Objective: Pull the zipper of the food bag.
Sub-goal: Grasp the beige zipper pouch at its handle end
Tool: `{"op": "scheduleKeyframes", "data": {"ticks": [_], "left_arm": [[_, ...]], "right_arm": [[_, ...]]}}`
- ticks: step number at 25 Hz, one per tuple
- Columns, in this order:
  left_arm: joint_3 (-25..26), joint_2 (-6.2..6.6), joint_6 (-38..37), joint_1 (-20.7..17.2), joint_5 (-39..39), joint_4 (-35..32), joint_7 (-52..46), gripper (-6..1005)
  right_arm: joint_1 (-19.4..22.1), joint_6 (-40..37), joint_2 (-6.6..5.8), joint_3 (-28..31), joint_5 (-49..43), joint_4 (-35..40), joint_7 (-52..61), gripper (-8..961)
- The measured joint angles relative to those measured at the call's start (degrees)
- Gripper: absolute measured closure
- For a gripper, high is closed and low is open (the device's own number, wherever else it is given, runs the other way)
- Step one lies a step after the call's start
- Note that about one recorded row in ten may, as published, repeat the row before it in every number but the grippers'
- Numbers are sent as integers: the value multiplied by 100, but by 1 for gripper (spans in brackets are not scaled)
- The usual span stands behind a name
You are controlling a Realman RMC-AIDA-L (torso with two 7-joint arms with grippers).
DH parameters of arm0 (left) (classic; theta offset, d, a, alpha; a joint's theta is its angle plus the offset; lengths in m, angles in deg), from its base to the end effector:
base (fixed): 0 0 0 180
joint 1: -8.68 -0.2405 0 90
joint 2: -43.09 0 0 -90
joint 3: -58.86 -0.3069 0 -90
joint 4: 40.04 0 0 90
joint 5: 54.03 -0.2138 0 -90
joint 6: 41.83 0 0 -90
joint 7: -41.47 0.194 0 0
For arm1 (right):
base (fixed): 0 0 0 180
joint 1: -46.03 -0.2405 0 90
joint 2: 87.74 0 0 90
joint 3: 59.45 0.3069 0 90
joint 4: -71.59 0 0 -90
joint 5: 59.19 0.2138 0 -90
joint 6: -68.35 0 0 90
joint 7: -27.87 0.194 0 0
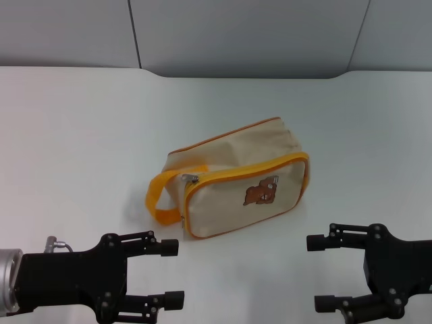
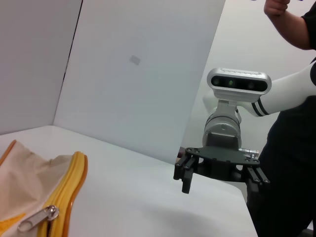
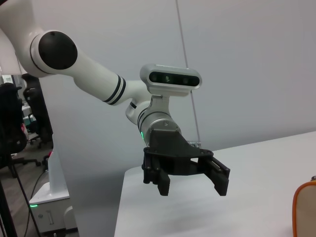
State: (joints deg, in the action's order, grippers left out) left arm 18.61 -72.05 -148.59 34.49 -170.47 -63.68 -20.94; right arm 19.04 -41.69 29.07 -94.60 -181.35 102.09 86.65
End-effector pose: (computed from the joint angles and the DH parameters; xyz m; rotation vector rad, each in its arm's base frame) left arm -0.2985 0.2764 -0.0713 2.9375 0.4892 0.9600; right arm 0.2906 0.2839 -0.0631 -2.9862 0.2665 0.9099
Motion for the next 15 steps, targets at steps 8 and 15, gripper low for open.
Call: {"op": "scheduleKeyframes", "data": {"ticks": [8,15], "left_arm": [[21,0,3,12,-2,0,12,224],[359,-26,661,-57,0,10,66,255]], "right_arm": [[-9,-8,0,0,0,-1,3,121],[-22,-9,0,12,1,-1,34,122]]}}
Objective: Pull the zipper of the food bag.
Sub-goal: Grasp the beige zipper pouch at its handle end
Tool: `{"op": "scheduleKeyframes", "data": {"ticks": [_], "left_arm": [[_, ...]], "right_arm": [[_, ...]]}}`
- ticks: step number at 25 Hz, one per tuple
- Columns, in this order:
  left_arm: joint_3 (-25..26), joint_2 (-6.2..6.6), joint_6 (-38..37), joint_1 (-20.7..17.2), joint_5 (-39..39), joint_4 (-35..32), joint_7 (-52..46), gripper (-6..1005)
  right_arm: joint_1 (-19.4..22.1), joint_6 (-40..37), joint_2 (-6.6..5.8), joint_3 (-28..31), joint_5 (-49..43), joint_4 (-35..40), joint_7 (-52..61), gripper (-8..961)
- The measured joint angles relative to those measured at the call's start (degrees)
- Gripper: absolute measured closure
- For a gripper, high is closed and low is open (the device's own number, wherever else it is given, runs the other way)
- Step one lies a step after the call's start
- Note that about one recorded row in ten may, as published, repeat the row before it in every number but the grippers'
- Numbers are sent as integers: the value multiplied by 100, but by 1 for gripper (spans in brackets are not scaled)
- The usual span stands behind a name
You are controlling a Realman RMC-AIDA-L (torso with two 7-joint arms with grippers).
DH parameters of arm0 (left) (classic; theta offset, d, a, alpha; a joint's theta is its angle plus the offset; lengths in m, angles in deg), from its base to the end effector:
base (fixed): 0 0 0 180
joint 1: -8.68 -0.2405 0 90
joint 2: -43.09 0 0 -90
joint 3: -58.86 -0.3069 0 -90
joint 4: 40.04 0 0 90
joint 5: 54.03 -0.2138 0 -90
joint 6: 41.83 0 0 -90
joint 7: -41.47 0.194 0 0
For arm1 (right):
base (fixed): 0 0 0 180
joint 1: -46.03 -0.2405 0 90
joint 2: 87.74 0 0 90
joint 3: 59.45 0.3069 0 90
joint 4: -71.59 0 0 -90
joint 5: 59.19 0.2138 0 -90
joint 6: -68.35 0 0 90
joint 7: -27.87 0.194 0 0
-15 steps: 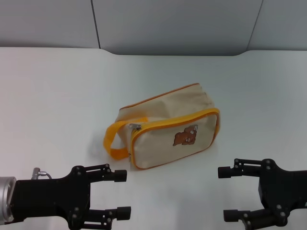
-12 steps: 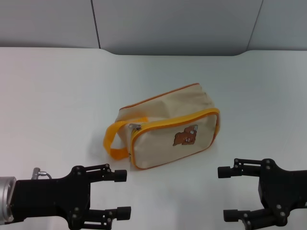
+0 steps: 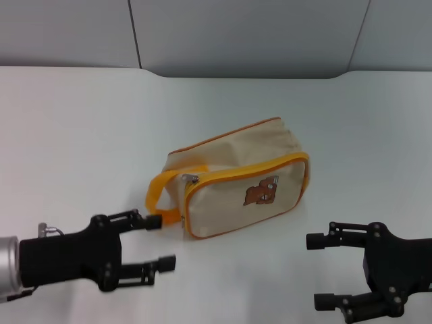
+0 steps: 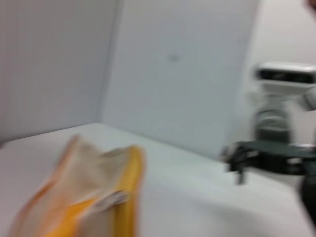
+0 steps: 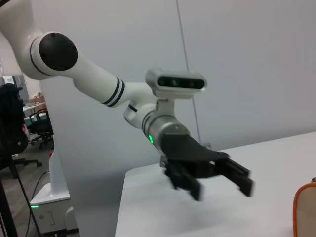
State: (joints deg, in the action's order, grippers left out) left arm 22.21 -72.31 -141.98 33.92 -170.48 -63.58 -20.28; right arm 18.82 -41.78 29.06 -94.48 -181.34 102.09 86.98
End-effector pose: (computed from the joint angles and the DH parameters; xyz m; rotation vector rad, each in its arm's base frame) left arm -0.3146 0.2958 -0.0731 -2.8319 -0.5371 -0.8758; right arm 0.2894 0.2851 -0.0627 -2.9870 0.2694 0.9134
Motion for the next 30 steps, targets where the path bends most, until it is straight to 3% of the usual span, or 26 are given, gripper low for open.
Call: {"op": "scheduleKeyframes", "data": {"ticks": [2,3,4,8,11,16,23,30], "left_arm": [[130,-119,696,-4,0,28,18,264],[130,-119,696,-4,0,28,18,269],[144,-229,1033,24,1,28,19,273],[142,-350,1592,197,61,247,117,291],[147,-354,2086,476,290,718,273,304],[147,-363,2276,653,636,1036,529,327],[162,-367,2236,687,778,1088,564,358],[178,-376,2263,691,992,1232,668,483]], "right_arm": [[-1,2,0,51,2,0,2,122],[-3,2,0,62,4,0,2,122],[-3,2,0,66,4,0,3,122],[-3,5,0,76,7,0,4,122],[1,5,0,112,8,0,4,122],[32,-7,0,164,8,0,4,122],[51,-9,5,222,8,0,-31,121],[32,1,9,229,8,0,-34,121]]}}
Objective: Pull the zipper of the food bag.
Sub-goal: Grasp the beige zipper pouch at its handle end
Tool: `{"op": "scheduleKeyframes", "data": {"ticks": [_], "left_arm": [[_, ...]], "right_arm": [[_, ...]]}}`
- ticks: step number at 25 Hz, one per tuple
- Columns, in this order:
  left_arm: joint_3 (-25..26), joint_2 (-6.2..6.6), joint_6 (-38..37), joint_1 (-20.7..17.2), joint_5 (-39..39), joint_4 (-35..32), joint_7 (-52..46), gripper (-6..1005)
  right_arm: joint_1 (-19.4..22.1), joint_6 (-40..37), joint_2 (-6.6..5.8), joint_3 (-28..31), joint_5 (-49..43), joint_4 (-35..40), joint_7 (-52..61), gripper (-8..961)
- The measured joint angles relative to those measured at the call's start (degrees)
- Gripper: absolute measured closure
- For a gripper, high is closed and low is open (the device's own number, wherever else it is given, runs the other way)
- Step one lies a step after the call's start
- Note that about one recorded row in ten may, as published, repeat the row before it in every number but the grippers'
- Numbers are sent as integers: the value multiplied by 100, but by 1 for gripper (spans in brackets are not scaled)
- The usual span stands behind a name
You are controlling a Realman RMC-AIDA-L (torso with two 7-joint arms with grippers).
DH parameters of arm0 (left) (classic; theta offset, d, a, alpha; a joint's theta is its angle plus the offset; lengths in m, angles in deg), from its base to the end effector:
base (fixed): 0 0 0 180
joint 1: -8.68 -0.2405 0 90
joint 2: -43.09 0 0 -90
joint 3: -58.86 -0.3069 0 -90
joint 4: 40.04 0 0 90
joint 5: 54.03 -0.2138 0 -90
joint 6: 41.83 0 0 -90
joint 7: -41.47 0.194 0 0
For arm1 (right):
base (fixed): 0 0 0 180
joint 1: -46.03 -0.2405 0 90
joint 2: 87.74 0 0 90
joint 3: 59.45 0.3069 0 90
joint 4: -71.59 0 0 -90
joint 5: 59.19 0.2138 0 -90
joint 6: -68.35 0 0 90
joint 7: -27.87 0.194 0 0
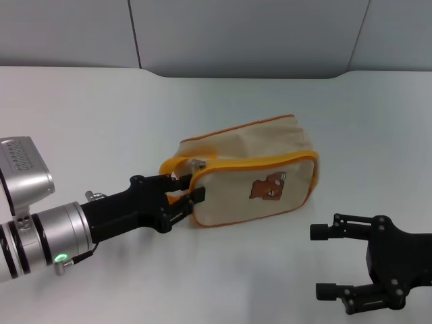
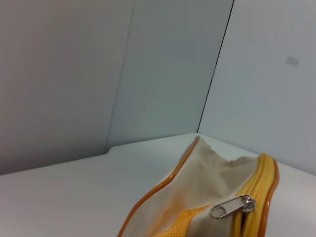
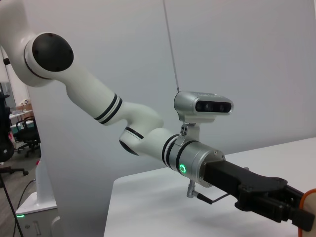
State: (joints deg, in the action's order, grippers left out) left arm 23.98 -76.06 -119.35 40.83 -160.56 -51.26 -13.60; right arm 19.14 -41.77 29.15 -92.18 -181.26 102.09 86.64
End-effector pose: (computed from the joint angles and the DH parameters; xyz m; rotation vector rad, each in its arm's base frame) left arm -0.2980 0.3611 -0.1292 -2.5616 -0.6421 -0.8132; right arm 0.2907 0.2878 -0.0588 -2.9400 0.2781 0.9336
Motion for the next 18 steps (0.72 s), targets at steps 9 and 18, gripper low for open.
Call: {"op": "scheduleKeyframes", "data": {"ticks": [9,18], "left_arm": [[-12,-3,-97,13,127,79,224,752],[-137,41,-803,17,91,-166,193,914]], "right_arm": [[10,-3,9,51,58,1,-4,122],[-27,-37,18,363,146,7,338,135]]}}
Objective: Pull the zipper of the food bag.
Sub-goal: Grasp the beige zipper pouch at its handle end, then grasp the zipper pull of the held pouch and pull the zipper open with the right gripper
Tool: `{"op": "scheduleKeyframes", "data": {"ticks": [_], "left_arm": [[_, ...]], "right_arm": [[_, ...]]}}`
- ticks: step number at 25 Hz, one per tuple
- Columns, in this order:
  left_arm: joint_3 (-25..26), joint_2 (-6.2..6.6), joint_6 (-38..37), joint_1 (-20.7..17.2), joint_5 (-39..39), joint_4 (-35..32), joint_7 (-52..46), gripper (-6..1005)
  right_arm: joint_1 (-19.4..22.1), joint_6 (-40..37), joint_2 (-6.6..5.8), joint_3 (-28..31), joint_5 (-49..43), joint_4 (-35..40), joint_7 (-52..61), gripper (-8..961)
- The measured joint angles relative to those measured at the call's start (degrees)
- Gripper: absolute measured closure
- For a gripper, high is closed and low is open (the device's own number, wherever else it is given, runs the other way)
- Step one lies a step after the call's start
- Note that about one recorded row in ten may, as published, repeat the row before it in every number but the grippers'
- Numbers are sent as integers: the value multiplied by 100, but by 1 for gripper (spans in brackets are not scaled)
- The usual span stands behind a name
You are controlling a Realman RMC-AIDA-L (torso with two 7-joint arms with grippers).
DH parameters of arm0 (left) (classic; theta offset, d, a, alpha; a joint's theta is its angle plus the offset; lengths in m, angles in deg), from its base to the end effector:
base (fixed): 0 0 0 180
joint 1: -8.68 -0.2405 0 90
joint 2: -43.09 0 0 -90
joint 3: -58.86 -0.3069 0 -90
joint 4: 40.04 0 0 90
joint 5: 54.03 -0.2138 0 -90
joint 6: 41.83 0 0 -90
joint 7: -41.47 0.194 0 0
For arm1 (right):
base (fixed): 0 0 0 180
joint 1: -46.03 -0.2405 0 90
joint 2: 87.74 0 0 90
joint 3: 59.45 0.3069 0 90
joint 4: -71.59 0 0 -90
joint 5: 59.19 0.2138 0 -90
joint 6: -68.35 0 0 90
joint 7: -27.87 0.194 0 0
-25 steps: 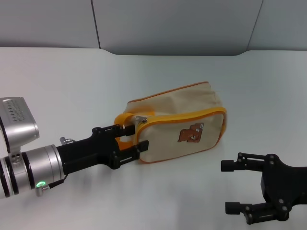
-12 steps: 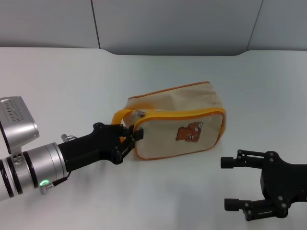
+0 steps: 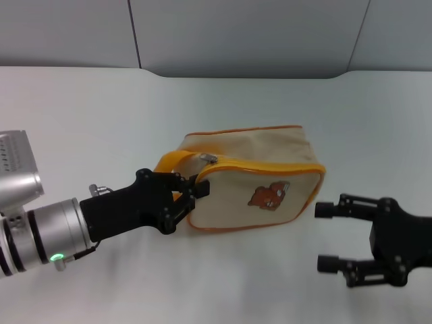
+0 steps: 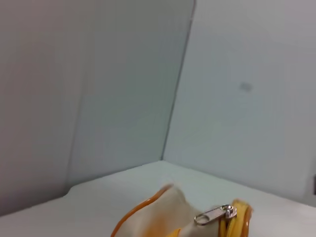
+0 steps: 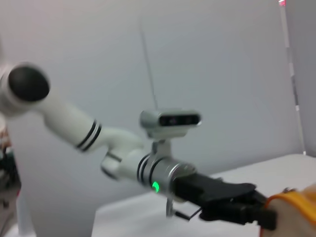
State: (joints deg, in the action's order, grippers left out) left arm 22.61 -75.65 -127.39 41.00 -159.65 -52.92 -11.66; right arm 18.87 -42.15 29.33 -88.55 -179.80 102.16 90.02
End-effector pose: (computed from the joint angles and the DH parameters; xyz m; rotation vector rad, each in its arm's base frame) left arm -0.2762 0.3527 -0.1163 -2.6213 -0.4938 -0.9400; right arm 0.2860 0.2973 -0.0497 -2.8613 0.3597 1.0039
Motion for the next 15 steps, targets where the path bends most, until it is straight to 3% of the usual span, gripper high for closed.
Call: {"op": "scheduleKeyframes", "data": {"ticks": [4,5,6,8,9,13,15], "left_arm": [[-168,2,-290,-12,1,-379,-152,918],[-184,-1,-411,-12,8,-514,-192,919],[-184,-1,-411,-12,8,-514,-192,920],[-201,-4,-550,23,0,-716,-252,922],[-201,-4,-550,23,0,-716,-252,923],[-414,-14,-661,143,-6,-876,-265,926],[-478,-17,-667,160,-6,-899,-265,928]], "right_arm": [[-199,-121,-74,162,268,66,1353,142],[-356,-115,-175,161,467,94,2420,144],[-356,-115,-175,161,467,94,2420,145],[-624,-57,-303,159,642,106,3902,149],[-624,-57,-303,159,642,106,3902,150],[-1271,40,-492,17,626,66,5942,157],[-1397,71,-514,-48,620,47,6305,160]]}}
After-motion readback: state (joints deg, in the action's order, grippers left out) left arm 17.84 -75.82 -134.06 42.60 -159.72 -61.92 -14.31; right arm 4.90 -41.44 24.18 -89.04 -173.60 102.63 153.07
